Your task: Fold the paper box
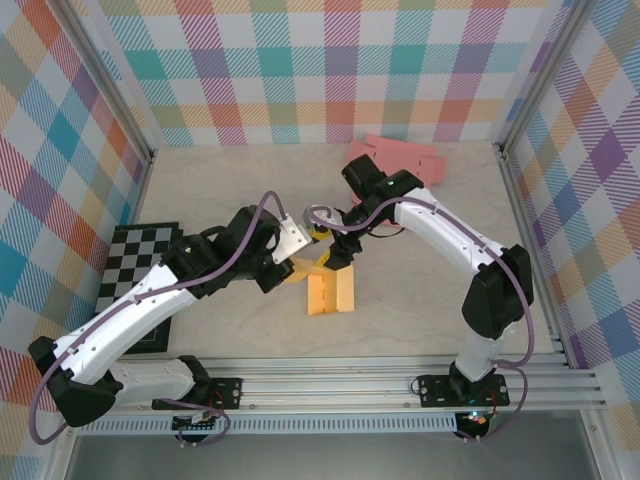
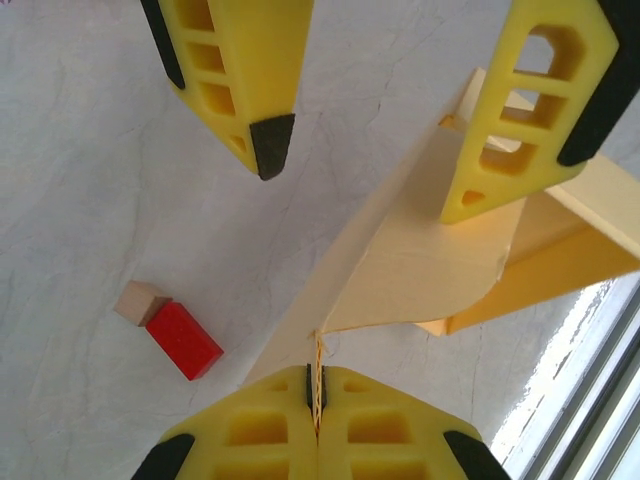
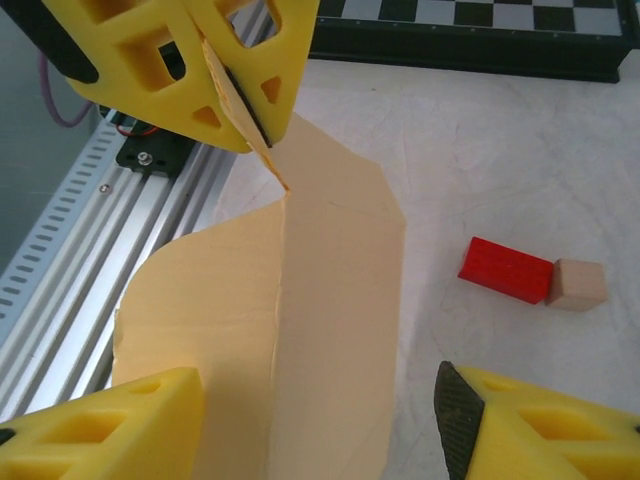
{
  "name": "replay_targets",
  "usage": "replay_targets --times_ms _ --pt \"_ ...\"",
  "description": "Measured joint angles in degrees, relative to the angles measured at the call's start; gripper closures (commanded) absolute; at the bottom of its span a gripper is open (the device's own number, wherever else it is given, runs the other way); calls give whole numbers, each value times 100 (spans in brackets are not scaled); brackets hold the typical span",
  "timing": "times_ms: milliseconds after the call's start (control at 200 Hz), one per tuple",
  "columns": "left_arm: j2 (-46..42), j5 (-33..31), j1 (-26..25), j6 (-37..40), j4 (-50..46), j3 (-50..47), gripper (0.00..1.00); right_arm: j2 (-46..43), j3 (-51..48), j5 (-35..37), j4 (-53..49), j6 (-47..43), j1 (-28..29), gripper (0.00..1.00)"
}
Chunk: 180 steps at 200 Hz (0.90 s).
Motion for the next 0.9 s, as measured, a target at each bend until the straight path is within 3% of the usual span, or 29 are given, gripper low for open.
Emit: replay_targets --times_ms 430,900 --pt "50 -57 -52 -15 153 -188 100 514 402 -92 -461 741 146 39" --pt "149 -31 -74 -46 278 -238 100 514 -243 -26 -321 1333 240 39"
